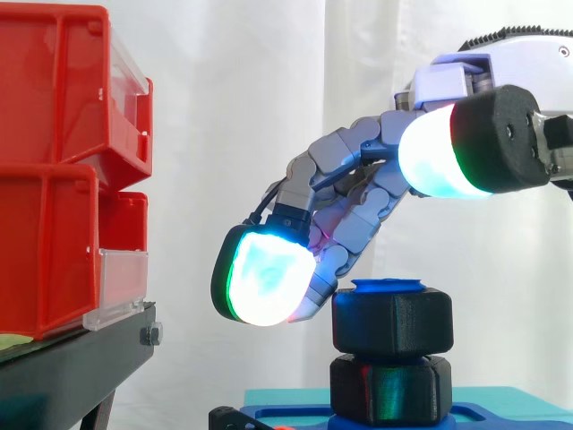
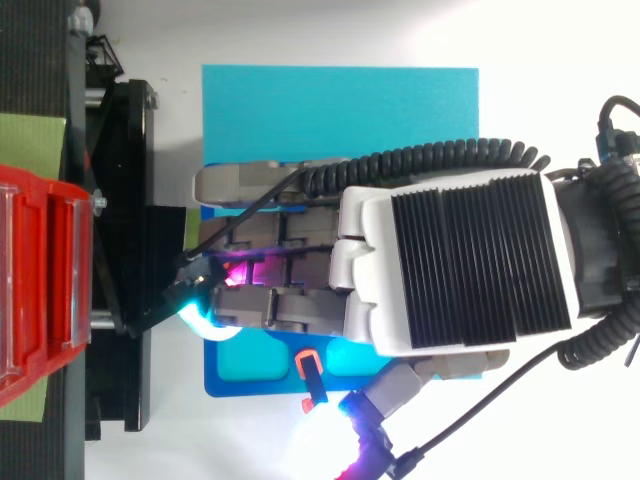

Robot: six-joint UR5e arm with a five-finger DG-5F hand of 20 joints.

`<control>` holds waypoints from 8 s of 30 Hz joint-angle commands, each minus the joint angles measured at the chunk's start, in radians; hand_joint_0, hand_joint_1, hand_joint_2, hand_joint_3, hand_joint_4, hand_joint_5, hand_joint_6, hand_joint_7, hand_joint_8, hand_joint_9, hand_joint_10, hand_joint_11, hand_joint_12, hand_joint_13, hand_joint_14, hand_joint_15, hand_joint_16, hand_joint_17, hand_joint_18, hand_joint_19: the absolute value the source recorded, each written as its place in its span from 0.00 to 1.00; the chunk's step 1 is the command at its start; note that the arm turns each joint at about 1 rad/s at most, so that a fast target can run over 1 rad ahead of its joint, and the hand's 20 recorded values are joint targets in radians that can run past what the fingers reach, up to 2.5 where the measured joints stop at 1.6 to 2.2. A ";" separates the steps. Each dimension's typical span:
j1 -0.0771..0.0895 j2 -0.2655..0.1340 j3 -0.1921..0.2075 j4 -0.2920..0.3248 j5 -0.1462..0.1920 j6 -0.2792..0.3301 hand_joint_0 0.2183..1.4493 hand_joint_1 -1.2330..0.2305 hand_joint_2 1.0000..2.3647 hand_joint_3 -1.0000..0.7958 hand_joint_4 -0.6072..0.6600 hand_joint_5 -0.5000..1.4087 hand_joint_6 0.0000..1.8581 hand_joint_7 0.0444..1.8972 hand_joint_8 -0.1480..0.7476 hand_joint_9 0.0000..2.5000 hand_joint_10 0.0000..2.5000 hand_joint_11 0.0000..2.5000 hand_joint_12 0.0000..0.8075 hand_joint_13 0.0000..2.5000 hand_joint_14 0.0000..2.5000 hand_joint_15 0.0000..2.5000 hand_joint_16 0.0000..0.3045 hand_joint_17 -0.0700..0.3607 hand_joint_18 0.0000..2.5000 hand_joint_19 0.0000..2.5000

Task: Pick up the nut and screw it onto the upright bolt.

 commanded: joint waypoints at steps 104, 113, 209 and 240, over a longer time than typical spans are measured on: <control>-0.011 -0.001 0.000 0.004 -0.038 0.010 0.22 0.75 0.00 0.28 0.62 0.19 0.27 0.36 0.42 0.30 0.00 0.00 0.33 0.20 0.00 0.00 0.08 0.29 0.03 0.00; -0.015 -0.001 0.000 -0.002 -0.041 0.010 0.23 0.74 0.00 0.28 0.66 0.21 0.27 0.45 0.43 0.32 0.00 0.00 0.32 0.22 0.00 0.00 0.07 0.28 0.04 0.00; -0.112 -0.001 0.081 -0.048 -0.161 0.001 0.23 0.70 0.00 0.28 0.64 0.20 0.27 0.32 0.46 0.42 0.00 0.00 0.26 0.30 0.00 0.00 0.08 0.29 0.16 0.00; -0.041 -0.001 -0.007 0.007 -0.095 0.020 0.22 0.72 0.00 0.28 0.65 0.21 0.27 0.40 0.44 0.33 0.00 0.00 0.33 0.22 0.00 0.00 0.10 0.31 0.07 0.00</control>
